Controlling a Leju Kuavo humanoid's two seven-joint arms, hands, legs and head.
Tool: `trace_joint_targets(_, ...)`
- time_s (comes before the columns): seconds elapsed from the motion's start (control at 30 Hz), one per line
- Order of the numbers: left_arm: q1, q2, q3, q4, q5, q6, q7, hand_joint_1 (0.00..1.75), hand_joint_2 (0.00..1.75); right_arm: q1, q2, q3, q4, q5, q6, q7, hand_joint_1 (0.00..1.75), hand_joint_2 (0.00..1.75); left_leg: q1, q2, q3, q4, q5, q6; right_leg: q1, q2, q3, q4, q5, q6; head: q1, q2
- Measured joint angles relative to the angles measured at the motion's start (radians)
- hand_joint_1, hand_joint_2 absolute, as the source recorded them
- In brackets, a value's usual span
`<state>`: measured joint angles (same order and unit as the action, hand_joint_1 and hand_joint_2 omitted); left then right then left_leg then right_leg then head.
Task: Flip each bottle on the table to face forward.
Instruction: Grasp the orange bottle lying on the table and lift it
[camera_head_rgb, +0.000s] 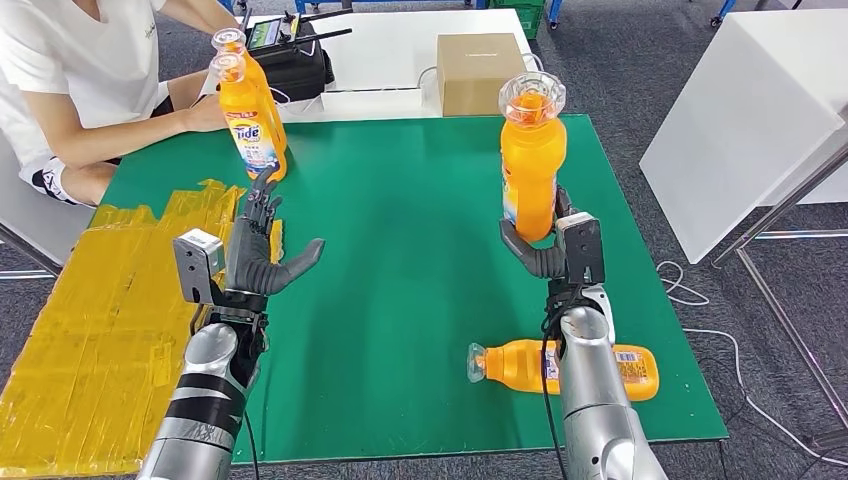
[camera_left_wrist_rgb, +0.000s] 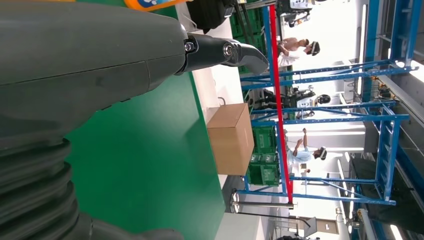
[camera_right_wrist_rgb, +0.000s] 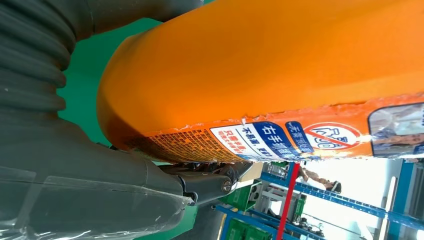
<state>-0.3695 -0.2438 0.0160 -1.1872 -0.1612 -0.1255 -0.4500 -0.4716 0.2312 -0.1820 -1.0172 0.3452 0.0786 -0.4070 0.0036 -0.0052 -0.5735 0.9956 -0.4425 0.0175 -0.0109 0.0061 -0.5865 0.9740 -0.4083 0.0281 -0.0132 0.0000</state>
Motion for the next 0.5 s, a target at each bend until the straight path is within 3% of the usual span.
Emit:
trace_joint_targets(0.23,0.000,0.000,0.000,0.000,0.002,-0.004,0.001,0.00,1.75,0.000,0.000,0.000,0.000,0.004,0.003,-0.002,1.75,1.75,0.000,0.000,0.000,0.000,0.000,0.000,0.000,0.000,0.000,0.000,0.000,0.000,0.000,0.000)
trace_joint_targets(0.33,-0.015,-0.004,-0.017,0.012,0.026,-0.081,0.020,0.00,1.75,-0.010,0.025,0.028,0.028,0.094,-0.055,-0.005,1.75,1.75,0.001,0.000,-0.003,0.000,0.000,0.000,0.000,0.000,0.000,0.001,0.000,0.000,0.001,0.000)
trace_joint_targets(0.4,-0.049,-0.023,-0.056,0.042,0.043,-0.131,0.035,0.00,1.75,-0.037,0.087,0.120,0.095,0.127,-0.229,0.033,1.75,1.75,0.001,0.001,-0.005,0.000,0.001,0.000,0.000,0.001,-0.003,0.003,0.001,0.000,0.000,0.000)
trace_joint_targets(0.5,-0.095,-0.058,-0.128,0.084,0.065,-0.123,0.040,0.00,1.75,-0.090,0.145,0.434,0.196,-0.105,-0.440,0.073,1.75,1.75,0.001,0.001,-0.005,0.000,0.001,0.000,0.000,0.001,-0.006,0.003,0.001,0.000,0.000,0.000)
